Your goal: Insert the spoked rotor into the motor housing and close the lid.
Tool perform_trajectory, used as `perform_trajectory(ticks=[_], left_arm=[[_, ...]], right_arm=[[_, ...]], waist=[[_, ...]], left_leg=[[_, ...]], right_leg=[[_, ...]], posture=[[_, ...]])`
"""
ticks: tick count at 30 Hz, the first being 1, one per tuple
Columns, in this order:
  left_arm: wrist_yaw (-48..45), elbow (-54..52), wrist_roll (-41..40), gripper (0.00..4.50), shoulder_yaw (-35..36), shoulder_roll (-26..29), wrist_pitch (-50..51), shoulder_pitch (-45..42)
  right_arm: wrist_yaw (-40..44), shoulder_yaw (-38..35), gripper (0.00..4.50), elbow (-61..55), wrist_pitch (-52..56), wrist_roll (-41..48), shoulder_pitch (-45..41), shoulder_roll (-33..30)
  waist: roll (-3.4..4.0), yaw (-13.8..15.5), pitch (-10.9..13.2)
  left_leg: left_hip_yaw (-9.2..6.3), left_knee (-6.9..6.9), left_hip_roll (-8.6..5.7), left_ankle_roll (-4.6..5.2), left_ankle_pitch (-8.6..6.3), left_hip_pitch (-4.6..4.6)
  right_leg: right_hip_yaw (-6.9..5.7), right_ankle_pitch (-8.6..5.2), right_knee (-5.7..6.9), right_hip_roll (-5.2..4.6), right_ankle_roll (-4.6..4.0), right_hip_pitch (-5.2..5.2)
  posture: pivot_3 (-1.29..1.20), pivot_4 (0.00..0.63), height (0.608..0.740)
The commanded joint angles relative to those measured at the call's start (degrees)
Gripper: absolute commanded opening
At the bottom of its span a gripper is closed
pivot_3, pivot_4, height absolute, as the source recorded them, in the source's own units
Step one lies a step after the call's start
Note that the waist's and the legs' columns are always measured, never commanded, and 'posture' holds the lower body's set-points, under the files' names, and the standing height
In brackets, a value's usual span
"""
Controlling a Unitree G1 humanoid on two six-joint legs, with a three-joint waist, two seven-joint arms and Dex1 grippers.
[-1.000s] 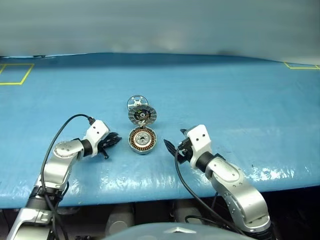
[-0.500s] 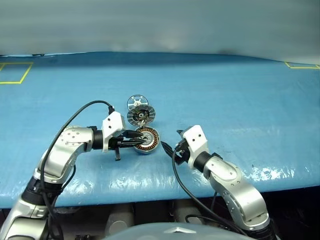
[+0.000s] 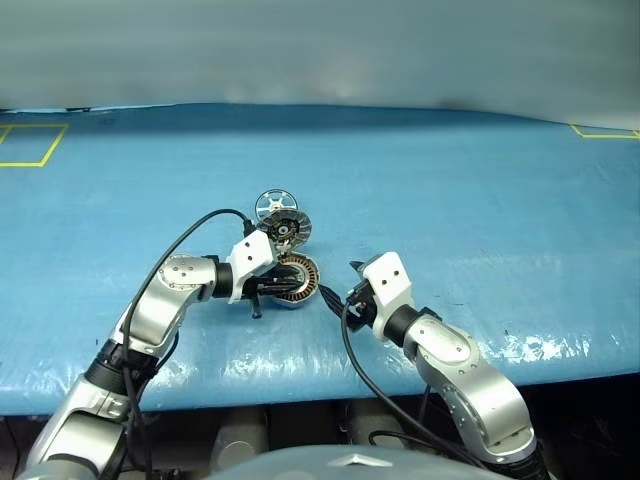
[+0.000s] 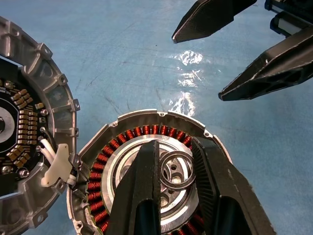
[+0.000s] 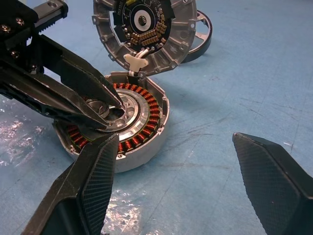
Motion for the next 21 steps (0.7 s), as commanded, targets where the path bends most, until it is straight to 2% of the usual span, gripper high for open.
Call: perform_trajectory(ticks=[1, 15, 18, 21], left_arm=[[1.2, 0.4, 1.4, 0.64, 0.3, -0.4, -1.4, -0.8], [3.6, 1.8, 1.8, 0.64, 1.0, -1.5, -2.7, -0.9], [3.6, 2.1, 1.8, 0.64, 0.9, -1.7, -2.7, -1.0], [3.6, 2.3, 1.8, 0.64, 0.8, -1.9, -2.7, -1.1]], right_arm=[[-0.3, 0.1, 3.89, -1.2, -1.5, 0.4, 0.0, 0.5], [0.1, 0.4, 3.89, -1.0, -1.6, 0.6, -0.4, 0.3], [0.2, 0.4, 3.32, -1.2, -1.5, 0.8, -0.3, 0.2], [0.3, 0.3, 2.39, -1.3, -1.5, 0.9, -0.3, 0.2]], waist=[[0.0, 0.0, 0.0], [0.0, 0.0, 0.0], [0.0, 0.0, 0.0], [0.0, 0.0, 0.0]], left_leg=[[0.0, 0.01, 0.0, 0.0, 0.0, 0.0], [0.0, 0.04, -0.01, 0.0, 0.0, -0.01], [0.0, 0.05, -0.01, 0.0, 0.0, -0.01], [0.0, 0.05, -0.01, 0.0, 0.0, 0.0]], right_leg=[[0.0, 0.0, 0.0, 0.0, 0.0, 0.0], [0.0, 0.04, 0.01, -0.01, 0.06, 0.01], [0.0, 0.05, 0.01, -0.01, 0.08, 0.01], [0.0, 0.05, 0.02, 0.0, 0.08, 0.01]], posture=[[0.0, 0.15, 0.74], [0.0, 0.15, 0.74], [0.0, 0.15, 0.74], [0.0, 0.15, 0.74]])
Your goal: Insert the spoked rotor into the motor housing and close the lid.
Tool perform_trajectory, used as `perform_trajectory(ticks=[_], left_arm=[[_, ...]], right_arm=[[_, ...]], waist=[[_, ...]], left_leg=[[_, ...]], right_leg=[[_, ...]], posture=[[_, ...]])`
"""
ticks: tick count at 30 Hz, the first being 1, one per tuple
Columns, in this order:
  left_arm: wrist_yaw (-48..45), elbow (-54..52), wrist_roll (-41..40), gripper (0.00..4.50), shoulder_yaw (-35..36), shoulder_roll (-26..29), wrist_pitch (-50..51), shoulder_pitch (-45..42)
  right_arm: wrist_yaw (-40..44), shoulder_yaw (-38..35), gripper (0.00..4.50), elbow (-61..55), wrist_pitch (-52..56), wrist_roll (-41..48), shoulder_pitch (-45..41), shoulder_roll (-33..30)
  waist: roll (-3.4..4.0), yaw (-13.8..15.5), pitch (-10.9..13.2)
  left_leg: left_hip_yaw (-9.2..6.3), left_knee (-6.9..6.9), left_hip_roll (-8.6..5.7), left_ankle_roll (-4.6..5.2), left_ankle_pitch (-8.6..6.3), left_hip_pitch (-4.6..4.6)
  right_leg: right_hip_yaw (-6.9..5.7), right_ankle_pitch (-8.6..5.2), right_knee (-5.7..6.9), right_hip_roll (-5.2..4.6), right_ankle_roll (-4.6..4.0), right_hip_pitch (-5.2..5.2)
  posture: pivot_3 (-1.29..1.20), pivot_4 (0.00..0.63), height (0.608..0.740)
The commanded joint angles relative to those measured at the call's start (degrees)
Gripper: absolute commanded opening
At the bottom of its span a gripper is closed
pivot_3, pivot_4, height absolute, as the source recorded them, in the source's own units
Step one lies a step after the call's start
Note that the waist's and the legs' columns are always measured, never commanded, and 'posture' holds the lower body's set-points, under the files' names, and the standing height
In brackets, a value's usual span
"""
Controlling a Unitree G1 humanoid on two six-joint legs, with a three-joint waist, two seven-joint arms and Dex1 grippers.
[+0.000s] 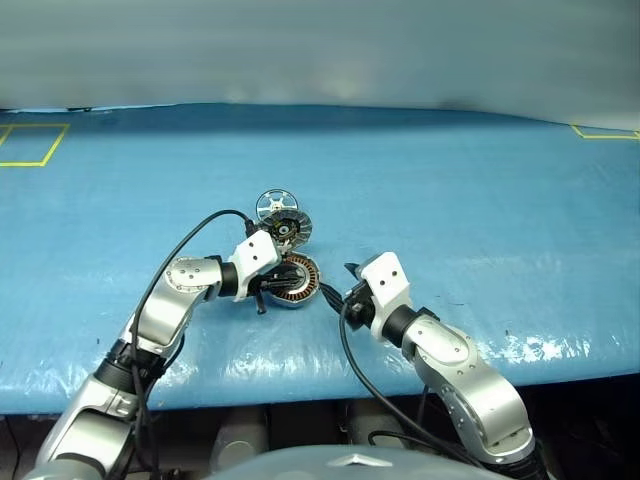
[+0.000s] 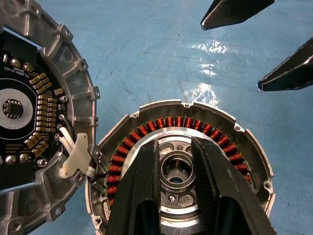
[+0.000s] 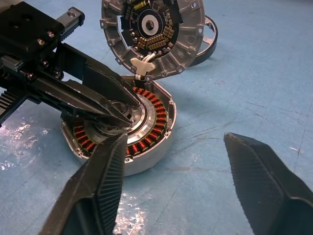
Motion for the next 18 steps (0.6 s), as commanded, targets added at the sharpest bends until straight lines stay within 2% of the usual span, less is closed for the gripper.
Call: perform_trajectory(ticks=[1, 7, 18], left_arm=[[-0.2, 0.1, -0.2, 0.64, 0.9, -0.4, -1.0, -1.1], [-1.2, -1.9, -3.5, 0.64, 2.9, -0.6, -0.4, -0.7], [-1.1, -1.3, -1.7, 0.64, 2.2, 0.0, -0.4, -0.7]], right_arm=[[0.0, -0.2, 2.08, -1.3, -1.1, 0.7, -0.3, 0.2], [0.0, -0.5, 0.1, -1.7, -1.1, 1.0, -0.2, 0.0], [0.1, -0.2, 0.0, -1.0, -1.2, 1.1, -1.0, -0.1]], waist=[[0.0, 0.0, 0.0], [0.0, 0.0, 0.0], [0.0, 0.0, 0.0]], left_leg=[[0.0, 0.0, 0.0, 0.0, 0.0, 0.0], [0.0, 0.02, 0.0, 0.0, 0.0, -0.01], [0.0, 0.05, 0.0, 0.0, 0.0, 0.0]], right_leg=[[0.0, 0.0, 0.0, 0.0, 0.0, 0.0], [0.0, 0.01, 0.0, 0.0, 0.01, 0.0], [0.0, 0.02, 0.02, 0.0, 0.03, 0.01]], posture=[[0.0, 0.15, 0.74], [0.0, 0.15, 0.74], [0.0, 0.15, 0.74]])
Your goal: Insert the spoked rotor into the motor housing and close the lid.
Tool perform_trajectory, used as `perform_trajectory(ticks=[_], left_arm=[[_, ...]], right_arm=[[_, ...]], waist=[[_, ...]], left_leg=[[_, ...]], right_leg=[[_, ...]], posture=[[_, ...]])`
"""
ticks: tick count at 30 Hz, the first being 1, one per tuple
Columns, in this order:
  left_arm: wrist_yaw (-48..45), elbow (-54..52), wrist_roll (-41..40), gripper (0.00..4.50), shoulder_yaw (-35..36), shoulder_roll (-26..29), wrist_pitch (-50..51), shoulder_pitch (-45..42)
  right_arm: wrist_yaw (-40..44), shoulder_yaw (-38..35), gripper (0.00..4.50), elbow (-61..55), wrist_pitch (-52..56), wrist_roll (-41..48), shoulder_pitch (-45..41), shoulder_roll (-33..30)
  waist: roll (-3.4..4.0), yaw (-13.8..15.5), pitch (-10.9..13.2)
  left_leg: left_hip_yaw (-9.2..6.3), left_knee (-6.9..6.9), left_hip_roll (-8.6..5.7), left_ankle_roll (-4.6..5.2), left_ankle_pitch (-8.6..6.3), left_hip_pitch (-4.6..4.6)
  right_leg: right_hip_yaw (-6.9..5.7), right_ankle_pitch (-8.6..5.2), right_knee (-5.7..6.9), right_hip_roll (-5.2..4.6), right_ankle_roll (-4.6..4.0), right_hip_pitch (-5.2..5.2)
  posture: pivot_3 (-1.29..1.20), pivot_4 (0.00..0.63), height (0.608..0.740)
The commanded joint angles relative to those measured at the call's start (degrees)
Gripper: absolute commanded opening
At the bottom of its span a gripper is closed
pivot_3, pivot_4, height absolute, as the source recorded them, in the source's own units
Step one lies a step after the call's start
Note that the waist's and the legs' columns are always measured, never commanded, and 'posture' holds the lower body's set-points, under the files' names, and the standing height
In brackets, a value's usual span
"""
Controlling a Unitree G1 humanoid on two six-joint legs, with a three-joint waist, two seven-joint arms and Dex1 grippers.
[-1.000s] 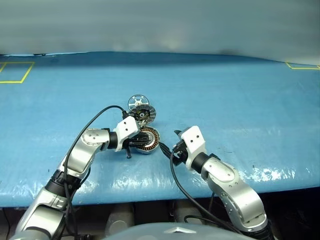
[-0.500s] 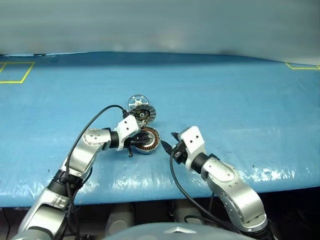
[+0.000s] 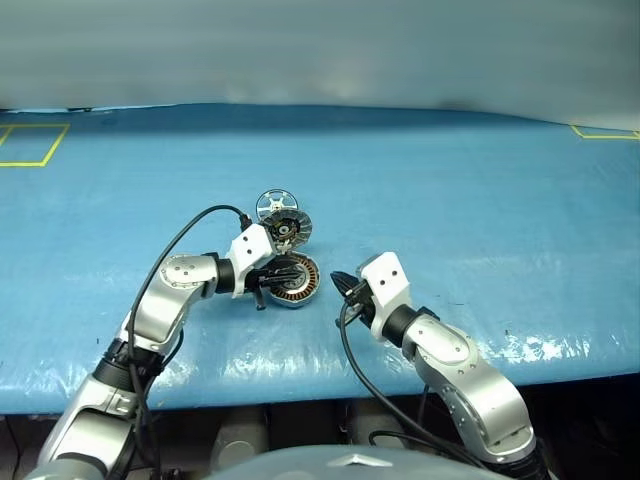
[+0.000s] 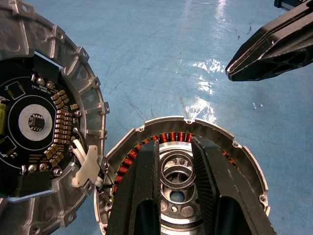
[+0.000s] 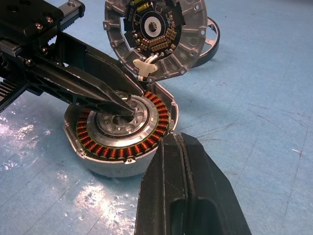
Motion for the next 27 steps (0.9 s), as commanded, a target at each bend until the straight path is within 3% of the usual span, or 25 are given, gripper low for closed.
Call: perform_trajectory(ticks=[1, 19, 27], left_arm=[[0.1, -1.0, 0.6, 0.64, 0.0, 0.1, -0.7, -0.6], [-0.9, 1.0, 1.9, 0.64, -1.4, -1.1, -0.6, -1.3], [-1.3, -1.1, -1.5, 3.3, 0.9, -2.3, -0.2, -1.1]], right_arm=[[0.0, -0.1, 0.0, -1.0, -1.3, 0.5, -0.7, 0.3], [-0.5, -0.4, 0.0, -1.4, -1.2, 0.1, -0.5, 0.1], [-0.7, -0.4, 0.0, -1.8, -1.3, 0.1, 0.1, 0.2]], waist=[[0.0, 0.0, 0.0], [0.0, 0.0, 0.0], [0.0, 0.0, 0.0]], left_leg=[[0.0, 0.0, 0.0, 0.0, 0.0, 0.0], [0.0, 0.08, -0.01, 0.0, 0.0, -0.01], [0.0, 0.09, -0.01, 0.0, 0.0, -0.01]], right_leg=[[0.0, 0.0, 0.0, 0.0, 0.0, 0.0], [0.01, 0.02, 0.01, 0.0, 0.03, 0.02], [0.01, 0.03, 0.02, 0.0, 0.03, 0.03]], posture=[[0.0, 0.15, 0.74], [0.0, 0.15, 0.74], [0.0, 0.15, 0.74]])
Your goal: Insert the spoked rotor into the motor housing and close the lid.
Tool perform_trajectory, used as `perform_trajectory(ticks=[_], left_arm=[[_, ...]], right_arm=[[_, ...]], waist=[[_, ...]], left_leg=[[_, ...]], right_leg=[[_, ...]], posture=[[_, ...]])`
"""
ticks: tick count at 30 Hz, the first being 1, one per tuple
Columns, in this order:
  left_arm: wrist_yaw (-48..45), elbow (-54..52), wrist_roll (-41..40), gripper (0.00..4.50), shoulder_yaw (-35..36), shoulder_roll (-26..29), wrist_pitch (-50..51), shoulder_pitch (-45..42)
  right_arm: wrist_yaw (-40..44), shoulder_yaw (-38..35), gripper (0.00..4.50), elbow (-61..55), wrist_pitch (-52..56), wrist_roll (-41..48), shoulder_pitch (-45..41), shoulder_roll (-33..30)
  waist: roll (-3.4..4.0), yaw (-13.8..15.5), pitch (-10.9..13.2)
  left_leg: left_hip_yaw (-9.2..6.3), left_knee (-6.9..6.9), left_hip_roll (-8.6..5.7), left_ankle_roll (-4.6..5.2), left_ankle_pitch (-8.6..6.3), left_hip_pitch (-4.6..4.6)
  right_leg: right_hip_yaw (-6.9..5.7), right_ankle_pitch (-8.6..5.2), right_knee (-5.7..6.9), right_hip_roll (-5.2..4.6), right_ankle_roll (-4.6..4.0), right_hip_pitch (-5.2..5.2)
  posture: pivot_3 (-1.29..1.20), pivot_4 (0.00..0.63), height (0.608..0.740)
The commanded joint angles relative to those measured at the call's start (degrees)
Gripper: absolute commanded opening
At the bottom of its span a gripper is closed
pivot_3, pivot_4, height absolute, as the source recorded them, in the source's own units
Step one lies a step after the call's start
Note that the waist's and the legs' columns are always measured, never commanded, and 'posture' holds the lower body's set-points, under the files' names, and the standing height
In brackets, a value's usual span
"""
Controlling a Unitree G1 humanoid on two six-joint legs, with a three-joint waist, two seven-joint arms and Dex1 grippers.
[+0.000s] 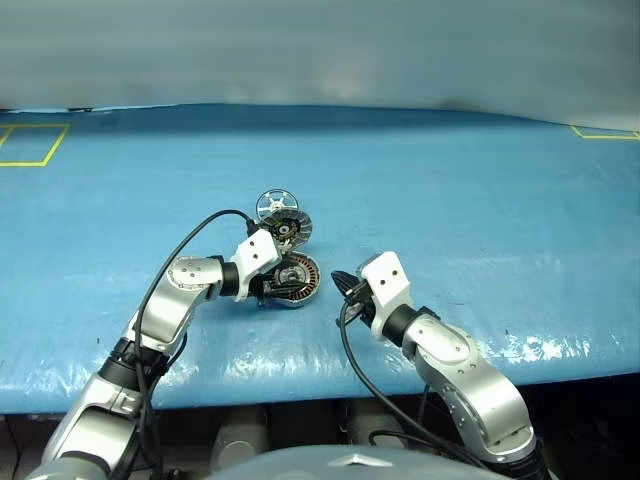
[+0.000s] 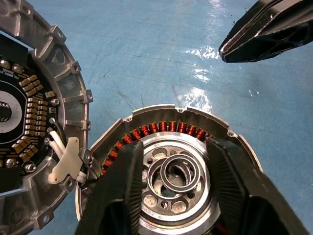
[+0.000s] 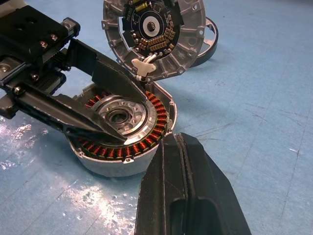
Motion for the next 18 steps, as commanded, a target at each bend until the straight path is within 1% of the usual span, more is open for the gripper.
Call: perform_trajectory(ticks=[1, 5, 6, 7, 13, 15, 16, 18], left_arm=[[-1.0, -3.3, -4.6, 3.59, 3.0, -1.4, 0.3, -0.6], [-3.3, -6.9, -9.9, 3.59, 4.5, -1.7, 2.7, 0.3], [-3.7, -7.7, -11.0, 3.14, 4.7, -1.6, 3.4, 0.6], [-3.8, -8.2, -11.8, 2.91, 4.9, -1.5, 4.0, 0.7], [-1.4, -9.9, -12.4, 0.92, 5.8, -0.7, 5.8, 2.4], [0.7, -10.9, -12.5, 0.23, 7.3, -0.7, 5.7, 3.9], [2.0, -11.6, -12.5, 0.01, 8.4, -0.7, 5.5, 5.1], [4.0, -12.9, -12.4, 0.01, 10.1, -0.8, 4.6, 7.4]], right_arm=[[-0.2, -0.6, 0.0, -1.9, -1.4, 0.5, 0.1, 0.4], [0.1, -1.3, 0.0, -2.3, -1.4, 1.1, 0.6, 0.0], [0.1, -1.6, 0.0, -2.4, -1.4, 1.1, 0.8, -0.2], [0.1, -1.7, 0.0, -2.4, -1.3, 1.2, 0.9, -0.3], [-0.4, -1.1, 0.0, -2.7, -0.4, 1.1, 0.3, -0.2], [-1.4, -0.3, 0.0, -2.5, 1.7, 0.3, -1.0, 0.0], [-2.7, 0.3, 0.0, -2.1, 4.0, -0.7, -2.2, 0.3], [-4.8, 0.7, 0.0, -1.4, 8.0, -1.4, -4.1, 1.5]], waist=[[0.0, 0.0, 0.0], [0.0, 0.0, 0.0], [0.0, 0.0, 0.0], [0.0, 0.0, 0.0], [0.0, -0.1, 0.0], [0.01, -0.2, 0.0], [0.01, -0.2, 0.0], [0.01, -0.2, 0.0]], left_leg=[[0.0, 0.0, 0.0, 0.0, 0.0, -0.01], [0.0, 0.03, 0.0, 0.0, 0.0, -0.04], [0.0, 0.03, 0.0, 0.0, 0.0, -0.03], [0.0, 0.04, 0.0, 0.0, 0.0, -0.03], [0.0, 0.1, 0.0, 0.0, 0.0, -0.02], [0.0, 0.1, 0.0, 0.0, 0.0, -0.01], [0.0, 0.11, 0.01, 0.0, 0.0, -0.01], [0.0, 0.12, 0.01, 0.0, 0.0, -0.02]], right_leg=[[0.0, 0.0, 0.0, 0.0, 0.0, 0.0], [0.0, 0.01, 0.0, -0.01, 0.01, -0.01], [0.0, 0.01, 0.0, -0.01, 0.01, 0.0], [0.0, 0.01, 0.0, -0.01, 0.01, 0.0], [0.01, 0.02, 0.02, 0.0, 0.02, 0.01], [0.01, 0.02, 0.03, 0.01, 0.02, 0.01], [0.02, 0.02, 0.03, 0.01, 0.02, 0.01], [0.02, 0.03, 0.04, 0.01, 0.01, 0.01]], posture=[[0.0, 0.15, 0.74], [0.0, 0.15, 0.74], [0.0, 0.15, 0.74], [0.0, 0.15, 0.74], [0.0, 0.15, 0.74], [0.0, 0.15, 0.74], [0.0, 0.15, 0.74], [0.0, 0.15, 0.74]])
